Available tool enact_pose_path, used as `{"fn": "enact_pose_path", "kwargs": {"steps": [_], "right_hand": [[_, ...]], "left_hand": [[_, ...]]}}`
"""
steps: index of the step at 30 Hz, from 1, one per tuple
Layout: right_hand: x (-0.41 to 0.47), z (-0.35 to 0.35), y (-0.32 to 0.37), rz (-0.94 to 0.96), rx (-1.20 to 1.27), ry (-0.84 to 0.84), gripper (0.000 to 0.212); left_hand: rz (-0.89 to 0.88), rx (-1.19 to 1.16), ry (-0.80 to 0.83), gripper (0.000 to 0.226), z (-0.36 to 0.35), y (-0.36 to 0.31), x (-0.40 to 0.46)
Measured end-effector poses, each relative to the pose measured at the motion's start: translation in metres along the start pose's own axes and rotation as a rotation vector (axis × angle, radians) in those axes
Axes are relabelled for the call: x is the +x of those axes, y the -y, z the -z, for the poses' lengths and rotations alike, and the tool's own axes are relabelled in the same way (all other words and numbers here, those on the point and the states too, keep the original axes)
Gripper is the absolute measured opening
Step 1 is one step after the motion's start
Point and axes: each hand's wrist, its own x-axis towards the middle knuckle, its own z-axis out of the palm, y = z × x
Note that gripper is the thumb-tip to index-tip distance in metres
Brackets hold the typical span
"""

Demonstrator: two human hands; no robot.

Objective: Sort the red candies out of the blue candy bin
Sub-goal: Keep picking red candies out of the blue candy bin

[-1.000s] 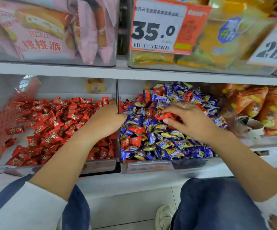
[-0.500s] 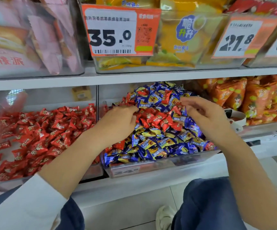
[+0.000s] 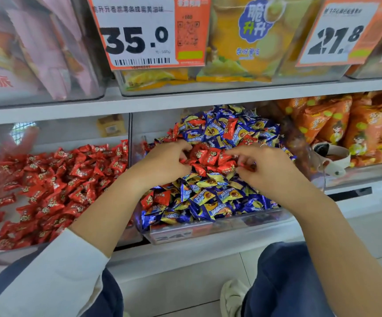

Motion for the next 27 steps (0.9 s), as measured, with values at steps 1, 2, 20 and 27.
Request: {"fn": "enact_pose_path", "kwargs": {"steps": [1,2,20,27], "right_hand": [[0.001,0.0,0.0,-0.011,0.003,-0.016,0.037],[0.001,-0.001,0.001,-0.027,0.01,-0.039,0.036],[-0.001,0.008,0.01,-0.19,0.458,-0.16,0.032],[0.0,-0.005,0.004,-0.094,0.031,0.152,0.029]], "left_hand": [[-0.008,0.016,0.018,0.054,0.0,0.0,-0.001],[-0.014,0.048,0.025,0.053,-0.001,0.001,-0.002],[-0.013,-0.201,0.017,0.035,0.004,0.005,-0.003],[-0.014,-0.184,0.104,0.062,0.007,0.004,-0.004]]}}
